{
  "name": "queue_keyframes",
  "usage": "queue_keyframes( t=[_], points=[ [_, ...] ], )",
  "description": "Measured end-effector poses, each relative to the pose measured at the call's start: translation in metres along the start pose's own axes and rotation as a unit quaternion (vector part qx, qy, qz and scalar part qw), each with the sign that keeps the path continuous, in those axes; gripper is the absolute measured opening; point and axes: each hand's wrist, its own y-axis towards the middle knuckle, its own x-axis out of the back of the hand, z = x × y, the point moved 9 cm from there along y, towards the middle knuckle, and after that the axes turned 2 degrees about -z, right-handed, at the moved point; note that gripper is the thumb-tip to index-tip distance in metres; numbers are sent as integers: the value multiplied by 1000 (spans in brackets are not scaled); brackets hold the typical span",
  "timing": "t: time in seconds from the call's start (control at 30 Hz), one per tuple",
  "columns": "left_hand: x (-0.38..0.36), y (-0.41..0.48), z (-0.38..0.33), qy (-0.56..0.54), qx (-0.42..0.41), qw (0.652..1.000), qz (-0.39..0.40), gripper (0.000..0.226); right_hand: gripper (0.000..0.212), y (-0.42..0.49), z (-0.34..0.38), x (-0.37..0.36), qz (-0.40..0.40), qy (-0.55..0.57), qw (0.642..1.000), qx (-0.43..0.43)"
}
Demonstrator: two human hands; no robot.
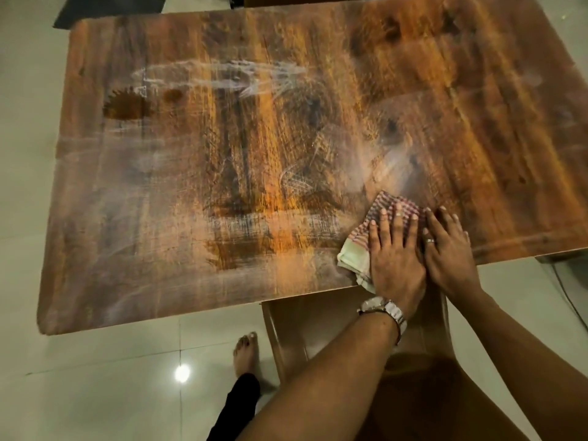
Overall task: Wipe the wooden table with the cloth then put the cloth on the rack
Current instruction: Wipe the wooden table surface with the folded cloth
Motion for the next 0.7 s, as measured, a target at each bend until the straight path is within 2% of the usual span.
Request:
queue_keyframes(
  t=[0.17, 0.3, 0.5, 0.6, 0.7],
  points=[
    [6, -22, 20, 42, -61, 997, 7, 63, 61, -5, 30, -14, -2, -17, 999, 37],
    [25, -38, 78, 5, -37, 999, -30, 57, 57, -5, 75, -29, 14, 1, 996, 83],
    [70, -89, 209, -3, 107, 992, -65, 56, 56, -4, 125, -46, 30, -13, 993, 116],
    [97, -136, 301, 22, 201, 977, -72, 58, 56, -1, 138, -49, 39, -15, 990, 134],
    [126, -182, 397, 28, 284, 954, -95, 61, 58, 5, 128, -45, 22, -8, 994, 108]
  ],
)
